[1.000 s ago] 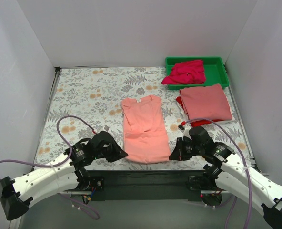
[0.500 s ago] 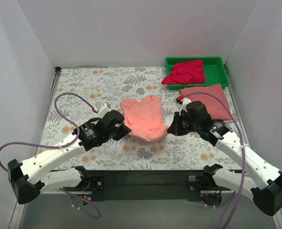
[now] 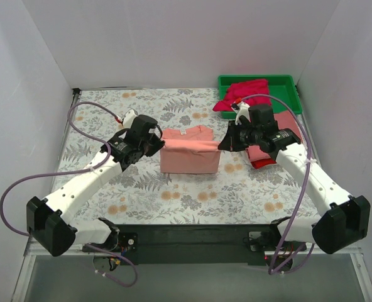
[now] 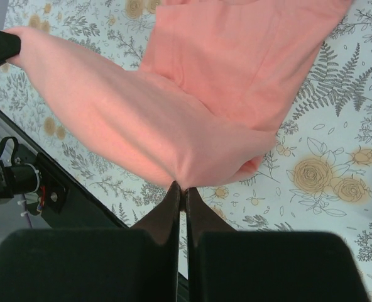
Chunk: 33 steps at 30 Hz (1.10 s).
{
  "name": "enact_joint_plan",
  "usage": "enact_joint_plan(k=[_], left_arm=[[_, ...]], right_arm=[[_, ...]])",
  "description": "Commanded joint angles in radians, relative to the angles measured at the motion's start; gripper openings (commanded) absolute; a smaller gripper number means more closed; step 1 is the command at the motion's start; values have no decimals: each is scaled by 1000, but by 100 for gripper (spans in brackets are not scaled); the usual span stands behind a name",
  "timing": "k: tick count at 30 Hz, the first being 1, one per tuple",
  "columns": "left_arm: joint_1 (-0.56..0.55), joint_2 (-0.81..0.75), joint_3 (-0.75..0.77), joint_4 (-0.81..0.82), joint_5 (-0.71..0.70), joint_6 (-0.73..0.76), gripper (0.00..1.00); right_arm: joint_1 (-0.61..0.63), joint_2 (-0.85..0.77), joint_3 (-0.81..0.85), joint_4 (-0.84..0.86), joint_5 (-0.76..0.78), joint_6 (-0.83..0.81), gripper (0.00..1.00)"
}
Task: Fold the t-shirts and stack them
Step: Fold the tshirt
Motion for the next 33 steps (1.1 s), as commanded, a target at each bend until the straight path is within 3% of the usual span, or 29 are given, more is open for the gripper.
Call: enact_joint_plan(k=[1,14,33], left_arm=[[35,21,84,35,-3,79,0],[184,175,133,117,131,162,0],[285,471,226,187,219,236,0]], right_arm=[[-34,50,93,35,-82,-52,1],[-125,269,226,50,-245,-94,1],[-154,628,436,99,-210,-86,1]])
